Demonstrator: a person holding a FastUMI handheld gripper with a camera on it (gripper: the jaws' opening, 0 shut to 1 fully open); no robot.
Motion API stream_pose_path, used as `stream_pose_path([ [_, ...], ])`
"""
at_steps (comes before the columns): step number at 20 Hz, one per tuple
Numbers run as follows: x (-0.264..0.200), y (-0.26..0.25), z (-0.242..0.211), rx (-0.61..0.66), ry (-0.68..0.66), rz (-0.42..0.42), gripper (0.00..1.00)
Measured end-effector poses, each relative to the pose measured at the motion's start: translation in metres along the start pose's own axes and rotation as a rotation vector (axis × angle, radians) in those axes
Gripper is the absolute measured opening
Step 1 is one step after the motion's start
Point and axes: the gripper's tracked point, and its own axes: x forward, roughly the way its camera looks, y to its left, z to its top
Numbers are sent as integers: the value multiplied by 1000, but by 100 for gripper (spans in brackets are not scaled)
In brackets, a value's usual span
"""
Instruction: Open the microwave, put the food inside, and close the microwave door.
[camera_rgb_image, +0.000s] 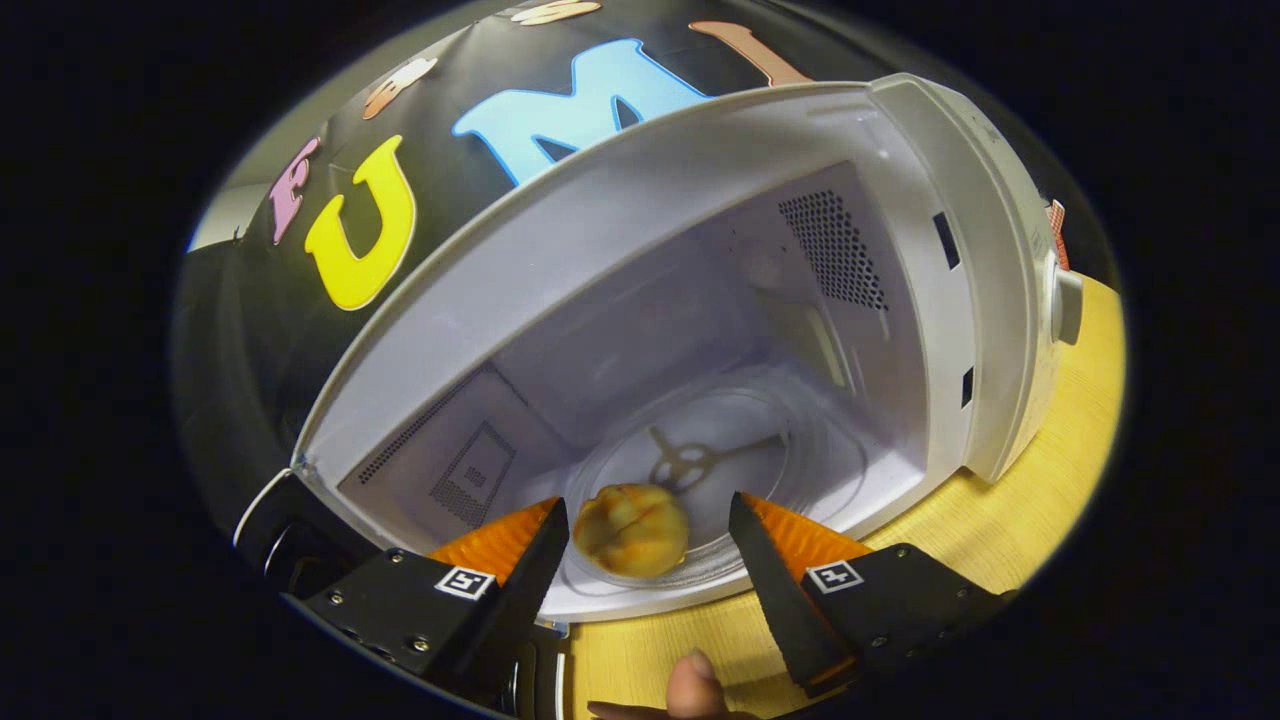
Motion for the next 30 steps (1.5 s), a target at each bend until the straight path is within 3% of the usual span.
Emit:
stream_pose_path([
  [3,-35,15,-13,-19,75,93,98],
  [7,-91,24,-32,-161,121,176,98],
  [16,-269,76,-95,-380,201,498,98],
  [24,-399,151,-139,-600,51,771,97],
  [27,-424,181,-168,-710,-13,846,97],
  [30,-418,198,-204,-790,2,875,97],
])
